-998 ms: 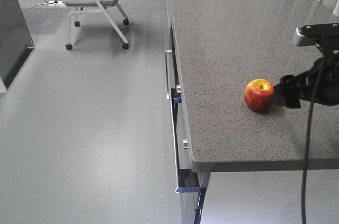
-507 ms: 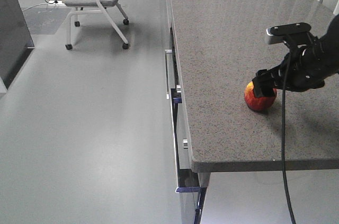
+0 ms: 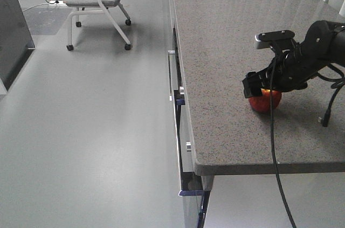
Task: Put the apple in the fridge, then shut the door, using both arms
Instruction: 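Close the right gripper around the apple, then lift the apple with the right gripper and pull it toward the robot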
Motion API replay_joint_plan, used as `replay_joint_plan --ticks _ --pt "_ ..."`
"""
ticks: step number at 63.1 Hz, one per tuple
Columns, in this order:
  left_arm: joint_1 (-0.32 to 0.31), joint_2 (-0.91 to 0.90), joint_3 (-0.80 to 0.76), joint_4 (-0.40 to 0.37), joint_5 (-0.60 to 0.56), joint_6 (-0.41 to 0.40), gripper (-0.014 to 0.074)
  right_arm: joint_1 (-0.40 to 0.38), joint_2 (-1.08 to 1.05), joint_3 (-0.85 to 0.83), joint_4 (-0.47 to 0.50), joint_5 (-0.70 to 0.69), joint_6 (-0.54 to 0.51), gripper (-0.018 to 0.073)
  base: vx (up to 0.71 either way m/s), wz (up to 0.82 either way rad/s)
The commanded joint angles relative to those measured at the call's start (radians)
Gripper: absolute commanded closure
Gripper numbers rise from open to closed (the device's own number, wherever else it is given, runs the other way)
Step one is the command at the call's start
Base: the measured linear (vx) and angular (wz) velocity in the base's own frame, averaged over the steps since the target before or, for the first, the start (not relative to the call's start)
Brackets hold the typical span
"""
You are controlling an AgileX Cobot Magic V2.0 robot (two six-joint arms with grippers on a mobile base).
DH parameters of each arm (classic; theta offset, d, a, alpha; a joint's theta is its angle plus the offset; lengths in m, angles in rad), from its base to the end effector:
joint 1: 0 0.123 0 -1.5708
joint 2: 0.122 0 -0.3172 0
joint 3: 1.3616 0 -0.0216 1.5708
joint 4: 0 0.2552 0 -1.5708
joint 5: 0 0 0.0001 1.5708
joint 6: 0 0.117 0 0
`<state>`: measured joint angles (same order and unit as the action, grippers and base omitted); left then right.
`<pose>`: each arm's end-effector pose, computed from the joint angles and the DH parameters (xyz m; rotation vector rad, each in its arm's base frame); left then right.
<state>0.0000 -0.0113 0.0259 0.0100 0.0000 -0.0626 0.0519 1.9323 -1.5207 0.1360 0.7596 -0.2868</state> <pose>0.0544 0.0000 0.2065 -0.0394 1.4978 -0.0424 0.4499 0.0343 0.2402 -0.3471 2.6215 0.0784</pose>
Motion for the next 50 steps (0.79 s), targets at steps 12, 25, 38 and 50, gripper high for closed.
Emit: replay_joint_plan --ticks 12,25,38,50 --pt "0.000 -0.015 0.021 -0.010 -0.076 -0.006 0.0603 0.000 -0.018 -0.033 0.008 -0.046 -0.008 0.0015 0.00 0.00" --pt "0.000 -0.015 0.021 -0.010 -0.076 -0.006 0.0603 0.000 -0.017 -0.033 0.008 -0.047 0.004 0.0113 0.00 0.00" --pt "0.000 -0.015 0.021 -0.010 -0.076 -0.006 0.0603 0.000 -0.057 -0.033 0.012 -0.032 0.027 0.0137 0.00 0.00" --pt "0.000 -0.015 0.021 -0.010 -0.076 -0.006 0.0603 0.004 -0.181 0.023 0.125 -0.044 -0.027 0.0132 0.00 0.00"
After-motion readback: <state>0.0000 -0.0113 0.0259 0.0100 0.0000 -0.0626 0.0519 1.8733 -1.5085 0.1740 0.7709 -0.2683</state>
